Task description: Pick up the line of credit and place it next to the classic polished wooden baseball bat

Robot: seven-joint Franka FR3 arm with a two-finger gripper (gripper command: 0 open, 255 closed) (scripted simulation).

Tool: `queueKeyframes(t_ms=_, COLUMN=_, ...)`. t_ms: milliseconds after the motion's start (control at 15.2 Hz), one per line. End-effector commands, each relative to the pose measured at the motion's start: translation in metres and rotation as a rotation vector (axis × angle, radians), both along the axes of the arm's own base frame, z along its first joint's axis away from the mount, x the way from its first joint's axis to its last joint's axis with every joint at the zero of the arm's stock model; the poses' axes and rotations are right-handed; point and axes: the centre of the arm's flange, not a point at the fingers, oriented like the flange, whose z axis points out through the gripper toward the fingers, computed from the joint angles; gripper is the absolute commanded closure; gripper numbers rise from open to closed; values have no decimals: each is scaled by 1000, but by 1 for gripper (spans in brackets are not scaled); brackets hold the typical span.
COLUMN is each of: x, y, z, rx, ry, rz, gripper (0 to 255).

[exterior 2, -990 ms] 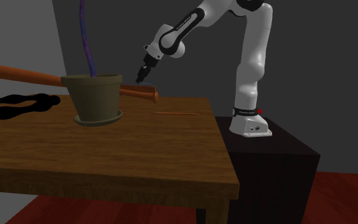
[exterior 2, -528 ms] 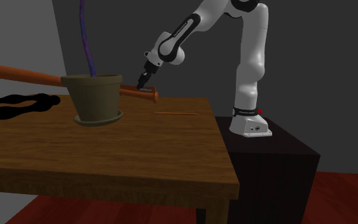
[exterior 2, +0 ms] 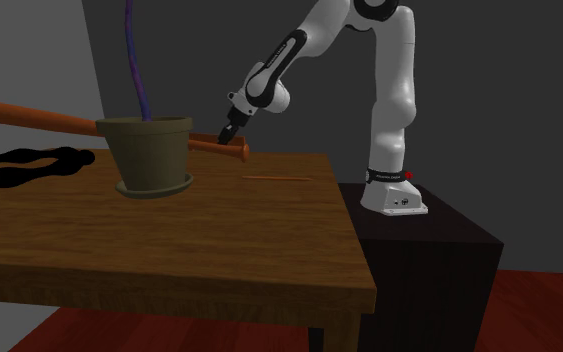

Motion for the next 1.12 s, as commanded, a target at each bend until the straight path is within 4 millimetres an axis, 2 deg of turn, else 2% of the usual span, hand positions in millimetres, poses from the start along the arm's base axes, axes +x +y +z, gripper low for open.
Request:
queueKeyframes(t_ms=0, x=0, y=0, z=-2, rx=0, ry=-1, rz=0, gripper=255)
queueKeyframes(t_ms=330, x=0, y=0, z=-2, rx=0, ry=0, rz=0, gripper=255)
queueKeyframes(t_ms=396, x=0, y=0, z=-2, rx=0, ry=0, rz=0, gripper=0)
queueKeyframes(t_ms=726, x=0, y=0, z=-2, rx=0, ry=0, rz=0, gripper=0)
queueKeyframes(t_ms=990, x=-27, y=1, z=40, rx=0, ry=-1, rz=0, gripper=0)
queueKeyframes(t_ms=1056, x=-27, y=1, z=40, rx=0, ry=-1, rz=0, gripper=0)
